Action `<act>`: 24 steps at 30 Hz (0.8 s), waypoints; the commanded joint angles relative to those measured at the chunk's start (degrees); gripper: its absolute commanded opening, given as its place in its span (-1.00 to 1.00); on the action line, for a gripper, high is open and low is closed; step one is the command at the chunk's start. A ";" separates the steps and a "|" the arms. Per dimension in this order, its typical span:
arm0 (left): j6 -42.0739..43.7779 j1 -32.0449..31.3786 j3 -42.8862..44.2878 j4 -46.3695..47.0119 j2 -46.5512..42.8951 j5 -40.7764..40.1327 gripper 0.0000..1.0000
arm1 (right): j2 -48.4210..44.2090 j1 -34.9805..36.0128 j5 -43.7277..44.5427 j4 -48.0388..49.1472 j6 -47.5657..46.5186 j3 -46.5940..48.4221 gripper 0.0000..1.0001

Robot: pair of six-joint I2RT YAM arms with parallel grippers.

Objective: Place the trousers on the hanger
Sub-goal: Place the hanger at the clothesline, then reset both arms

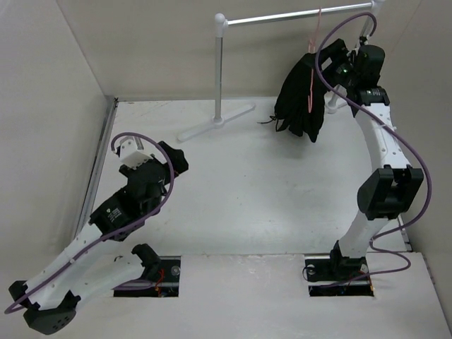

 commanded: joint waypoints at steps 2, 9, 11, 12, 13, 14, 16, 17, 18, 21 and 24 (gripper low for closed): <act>-1.30 2.99 0.01 -2.39 1.68 2.62 1.00 | -7.16 -1.03 2.38 1.86 -0.98 -1.13 1.00; -2.00 9.93 0.45 -5.56 5.19 10.62 1.00 | -19.72 -2.69 9.49 0.80 -3.35 -11.93 1.00; -1.83 11.34 0.63 -6.44 6.77 12.90 1.00 | -24.73 -3.14 12.40 0.19 -3.44 -17.02 1.00; -1.74 11.78 0.72 -6.79 7.73 13.96 1.00 | -27.37 -3.31 13.89 0.01 -3.53 -20.18 1.00; -1.82 12.14 0.72 -7.23 8.61 14.75 1.00 | -30.35 -3.31 15.56 -0.17 -3.62 -23.60 1.00; -1.82 12.23 0.63 -7.67 9.49 15.54 1.00 | -33.51 -3.23 17.40 -0.43 -3.79 -27.38 1.00; -2.00 11.79 0.11 -8.11 11.16 16.60 1.00 | -38.79 -2.96 21.26 -1.39 -3.79 -34.41 1.00; -2.00 11.61 -0.33 -8.46 11.87 17.04 1.00 | -41.78 -2.96 23.46 -2.35 -3.88 -38.36 1.00; -2.00 11.35 -0.77 -8.81 12.40 17.57 1.00 | -44.59 -2.88 25.66 -3.58 -3.88 -42.49 1.00; -2.18 10.82 -2.61 -9.08 13.37 18.71 1.00 | -51.54 -1.47 31.12 -7.80 -3.70 -54.10 1.00; -2.09 10.73 -4.64 -8.29 13.37 19.94 1.00 | -57.78 0.98 35.69 -12.63 -3.79 -63.78 1.00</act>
